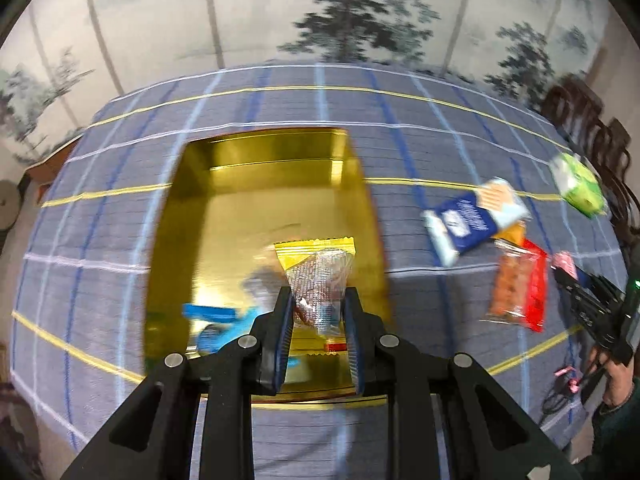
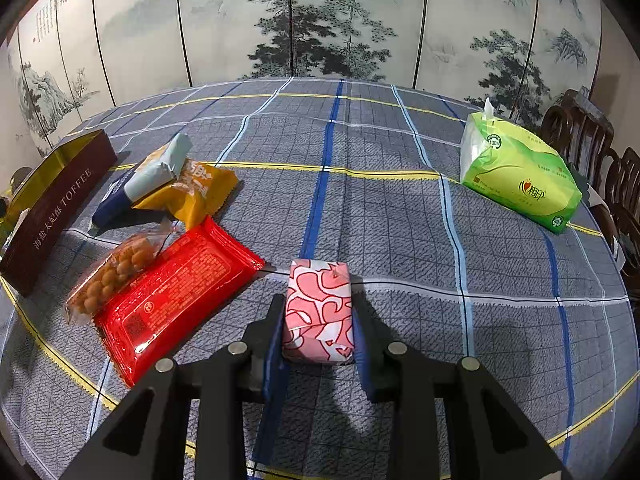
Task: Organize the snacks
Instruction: 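Carry the yellow packet into the tin and open the left tool while the right holds the pink pack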
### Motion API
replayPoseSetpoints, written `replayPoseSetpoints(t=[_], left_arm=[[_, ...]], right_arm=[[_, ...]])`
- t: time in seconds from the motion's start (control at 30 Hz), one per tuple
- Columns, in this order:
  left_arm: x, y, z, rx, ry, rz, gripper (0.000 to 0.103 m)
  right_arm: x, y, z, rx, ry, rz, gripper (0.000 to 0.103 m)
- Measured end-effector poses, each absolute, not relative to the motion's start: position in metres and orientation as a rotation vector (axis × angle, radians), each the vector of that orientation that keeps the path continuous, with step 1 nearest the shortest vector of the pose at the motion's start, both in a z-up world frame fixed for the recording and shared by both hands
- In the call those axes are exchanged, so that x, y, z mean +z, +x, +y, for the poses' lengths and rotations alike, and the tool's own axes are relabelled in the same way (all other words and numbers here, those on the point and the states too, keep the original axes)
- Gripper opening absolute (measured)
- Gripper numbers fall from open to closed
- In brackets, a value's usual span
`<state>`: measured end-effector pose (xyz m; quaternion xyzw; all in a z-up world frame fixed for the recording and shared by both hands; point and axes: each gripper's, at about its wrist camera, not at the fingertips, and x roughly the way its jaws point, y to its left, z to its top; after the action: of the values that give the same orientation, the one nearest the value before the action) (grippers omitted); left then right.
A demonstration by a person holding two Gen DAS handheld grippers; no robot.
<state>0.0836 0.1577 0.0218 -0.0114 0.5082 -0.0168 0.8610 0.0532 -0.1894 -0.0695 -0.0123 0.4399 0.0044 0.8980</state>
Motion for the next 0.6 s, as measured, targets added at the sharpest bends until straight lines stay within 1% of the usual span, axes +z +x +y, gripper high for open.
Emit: replayPoseSetpoints(t=[0.23,0.6], left_arm=[[0.012,0.082,0.198,0.048,-0.06,1.096,0.021],[-0.01,0.082,0.217,0.091,-0.039,1.156,0.021]], right_arm=[[-0.069,0.053,-0.19,0.008,-0.027,0.911,0.031],[-0.069,0.053,-0.191,0.006,-0.029,0.911,0.032]])
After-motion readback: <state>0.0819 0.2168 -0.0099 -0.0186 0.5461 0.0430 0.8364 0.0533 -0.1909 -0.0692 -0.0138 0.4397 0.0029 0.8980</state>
